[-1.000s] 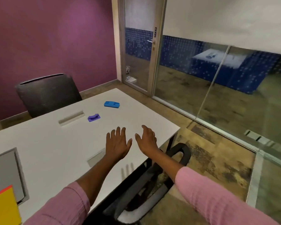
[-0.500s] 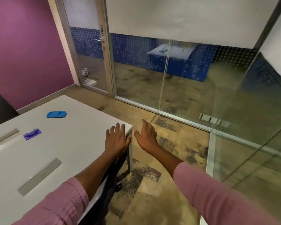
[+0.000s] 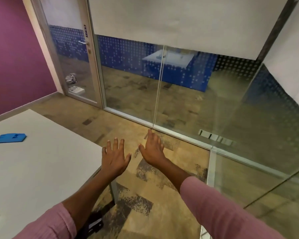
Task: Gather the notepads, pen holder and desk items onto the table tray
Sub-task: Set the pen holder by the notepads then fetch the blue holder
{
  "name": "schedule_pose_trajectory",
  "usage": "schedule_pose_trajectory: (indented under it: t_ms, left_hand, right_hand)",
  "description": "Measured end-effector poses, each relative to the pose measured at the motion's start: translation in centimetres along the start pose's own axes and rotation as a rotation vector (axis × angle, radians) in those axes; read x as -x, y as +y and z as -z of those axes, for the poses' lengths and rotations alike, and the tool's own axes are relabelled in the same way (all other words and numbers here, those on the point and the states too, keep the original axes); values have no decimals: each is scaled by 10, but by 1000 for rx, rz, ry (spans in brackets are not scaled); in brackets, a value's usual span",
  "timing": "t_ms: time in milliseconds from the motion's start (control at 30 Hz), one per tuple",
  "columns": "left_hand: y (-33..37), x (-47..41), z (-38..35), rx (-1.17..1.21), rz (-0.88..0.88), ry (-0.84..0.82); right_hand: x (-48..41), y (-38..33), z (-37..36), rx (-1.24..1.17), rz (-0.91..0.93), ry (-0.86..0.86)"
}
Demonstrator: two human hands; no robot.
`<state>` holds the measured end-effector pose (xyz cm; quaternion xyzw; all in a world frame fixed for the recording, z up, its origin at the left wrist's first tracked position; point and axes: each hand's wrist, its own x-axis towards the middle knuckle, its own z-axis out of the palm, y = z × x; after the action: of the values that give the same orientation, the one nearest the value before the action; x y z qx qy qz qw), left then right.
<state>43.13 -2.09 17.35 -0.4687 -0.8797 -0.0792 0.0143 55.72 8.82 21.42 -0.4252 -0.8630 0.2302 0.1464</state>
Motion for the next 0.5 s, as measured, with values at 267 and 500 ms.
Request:
schedule_pose_trajectory:
  t_ms: [267, 500]
  left_hand:
    - [16, -111, 9, -7, 31, 16]
    - [4, -197, 23, -10, 88, 55]
  right_hand:
    - [-118, 21, 14, 35, 55, -18]
    - [-210, -3, 1, 16, 122, -43]
